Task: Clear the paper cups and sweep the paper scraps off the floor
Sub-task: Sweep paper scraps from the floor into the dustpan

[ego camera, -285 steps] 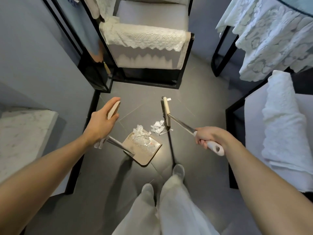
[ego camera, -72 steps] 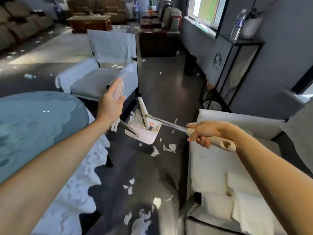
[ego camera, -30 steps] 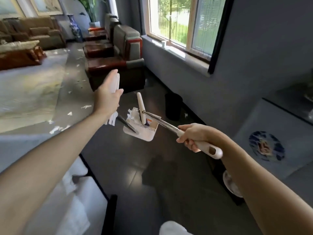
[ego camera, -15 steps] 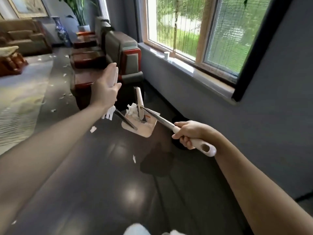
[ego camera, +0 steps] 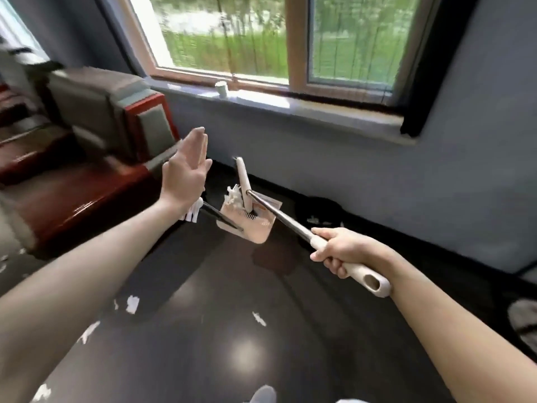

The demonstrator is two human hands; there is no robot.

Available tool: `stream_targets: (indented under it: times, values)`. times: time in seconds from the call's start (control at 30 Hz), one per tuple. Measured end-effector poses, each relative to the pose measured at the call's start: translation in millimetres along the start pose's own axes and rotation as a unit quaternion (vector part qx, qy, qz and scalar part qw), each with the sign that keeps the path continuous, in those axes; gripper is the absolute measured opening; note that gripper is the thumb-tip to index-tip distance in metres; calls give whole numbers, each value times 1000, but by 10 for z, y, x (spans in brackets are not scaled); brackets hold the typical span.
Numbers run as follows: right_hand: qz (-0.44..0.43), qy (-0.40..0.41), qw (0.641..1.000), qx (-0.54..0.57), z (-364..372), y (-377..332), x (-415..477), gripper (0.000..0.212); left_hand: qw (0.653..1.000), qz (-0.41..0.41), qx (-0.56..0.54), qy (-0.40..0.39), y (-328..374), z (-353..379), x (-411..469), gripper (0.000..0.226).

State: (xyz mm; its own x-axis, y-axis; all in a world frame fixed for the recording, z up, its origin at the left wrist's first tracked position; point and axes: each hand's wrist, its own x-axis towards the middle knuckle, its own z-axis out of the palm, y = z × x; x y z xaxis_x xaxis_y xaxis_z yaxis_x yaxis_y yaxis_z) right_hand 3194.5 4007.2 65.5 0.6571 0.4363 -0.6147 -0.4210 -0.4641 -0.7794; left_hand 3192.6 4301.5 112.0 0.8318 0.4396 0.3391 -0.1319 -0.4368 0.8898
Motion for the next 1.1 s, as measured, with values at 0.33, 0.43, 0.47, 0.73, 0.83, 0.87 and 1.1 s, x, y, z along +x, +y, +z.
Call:
stream_targets:
  times: [0.33, 0.43, 0.47, 0.73, 0.83, 0.87, 1.1]
  values:
    - [67, 97, 981, 153, 1252, -29, 320, 77, 993, 8, 22, -113, -595, -430, 896, 53]
    - [86, 118, 981, 128, 1551, 136, 352, 78, 992, 3, -5, -123, -689, -505, 931, 53]
    - [100, 122, 981, 117, 1644, 216, 353, 78, 992, 8, -5, -128, -715, -499, 935, 54]
    - [161, 235, 955, 85, 2615, 577, 283, 83, 981, 1, -39, -191, -970, -665, 1072, 55]
    - [171, 264, 944, 101, 2797, 406, 403, 82, 972, 30, -56, -226, -1110, -709, 1300, 56]
    - [171, 270, 942, 100, 2832, 327, 473, 82, 968, 41, -61, -239, -1170, -715, 1412, 56]
    - [133, 335, 920, 158, 2949, -467, 1351, 74, 938, 97, -102, -318, -1423, -574, 2436, 57]
